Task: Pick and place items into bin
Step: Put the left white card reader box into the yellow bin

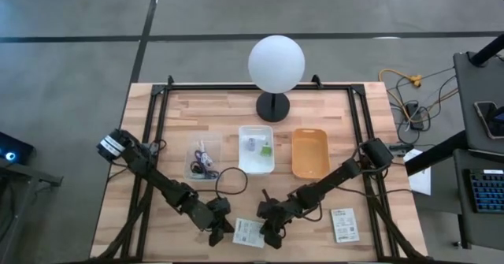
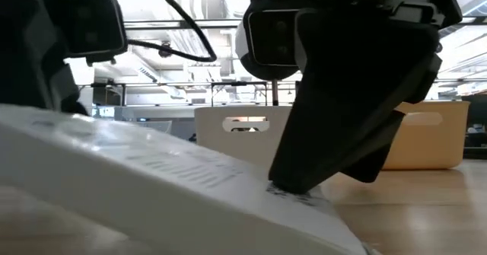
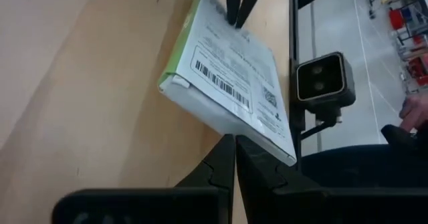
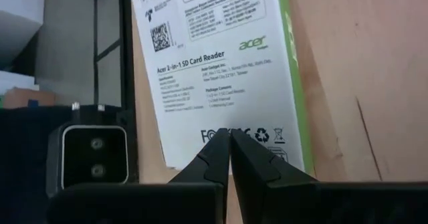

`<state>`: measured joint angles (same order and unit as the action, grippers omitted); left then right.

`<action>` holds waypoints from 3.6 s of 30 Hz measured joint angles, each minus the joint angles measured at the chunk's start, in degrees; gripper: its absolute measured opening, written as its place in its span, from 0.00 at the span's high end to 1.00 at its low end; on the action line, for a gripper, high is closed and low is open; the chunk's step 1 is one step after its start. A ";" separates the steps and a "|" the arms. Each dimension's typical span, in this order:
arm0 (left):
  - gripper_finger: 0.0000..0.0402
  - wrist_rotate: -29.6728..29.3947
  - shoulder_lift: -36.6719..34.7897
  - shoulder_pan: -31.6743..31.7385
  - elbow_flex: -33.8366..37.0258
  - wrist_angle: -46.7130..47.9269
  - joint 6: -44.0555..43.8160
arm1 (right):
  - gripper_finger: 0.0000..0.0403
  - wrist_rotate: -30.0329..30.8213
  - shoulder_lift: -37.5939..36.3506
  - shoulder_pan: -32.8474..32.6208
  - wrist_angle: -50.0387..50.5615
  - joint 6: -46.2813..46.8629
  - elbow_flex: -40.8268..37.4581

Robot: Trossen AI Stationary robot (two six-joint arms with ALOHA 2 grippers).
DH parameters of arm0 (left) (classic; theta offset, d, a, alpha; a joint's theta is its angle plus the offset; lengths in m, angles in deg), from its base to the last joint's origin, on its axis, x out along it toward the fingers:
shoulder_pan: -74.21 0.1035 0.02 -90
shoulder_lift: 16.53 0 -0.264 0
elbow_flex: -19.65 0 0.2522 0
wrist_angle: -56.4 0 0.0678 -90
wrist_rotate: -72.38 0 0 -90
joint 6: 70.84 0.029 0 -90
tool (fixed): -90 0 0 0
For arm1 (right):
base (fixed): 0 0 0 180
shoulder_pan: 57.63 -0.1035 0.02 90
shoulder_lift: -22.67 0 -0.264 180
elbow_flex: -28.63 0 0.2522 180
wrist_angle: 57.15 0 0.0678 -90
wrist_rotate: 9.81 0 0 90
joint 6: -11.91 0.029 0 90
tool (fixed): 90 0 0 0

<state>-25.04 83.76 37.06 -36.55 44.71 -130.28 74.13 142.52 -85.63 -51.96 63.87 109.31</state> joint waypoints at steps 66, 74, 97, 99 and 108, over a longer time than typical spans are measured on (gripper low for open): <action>1.00 1.11 -1.09 7.26 -3.25 -1.79 13.38 | 0.50 10.67 -13.18 6.33 29.51 -73.05 14.43; 1.00 0.91 -1.09 8.23 -3.16 -1.86 13.38 | 0.50 3.88 -13.16 6.51 33.93 -78.13 13.85; 1.00 -0.60 -1.09 9.64 -3.23 -2.07 13.29 | 0.50 -1.71 -13.16 7.45 28.59 -70.19 11.67; 1.00 -0.60 -1.09 10.03 -3.40 -2.17 13.31 | 0.50 -1.73 -12.95 7.45 27.37 -69.74 11.13; 1.00 -0.60 -1.12 10.15 -3.40 -2.56 13.25 | 0.50 -4.32 -8.93 7.43 23.96 -63.04 10.59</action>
<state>-25.63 82.64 47.21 -39.95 42.15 -117.04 69.81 133.59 -78.20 -28.00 0.83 119.91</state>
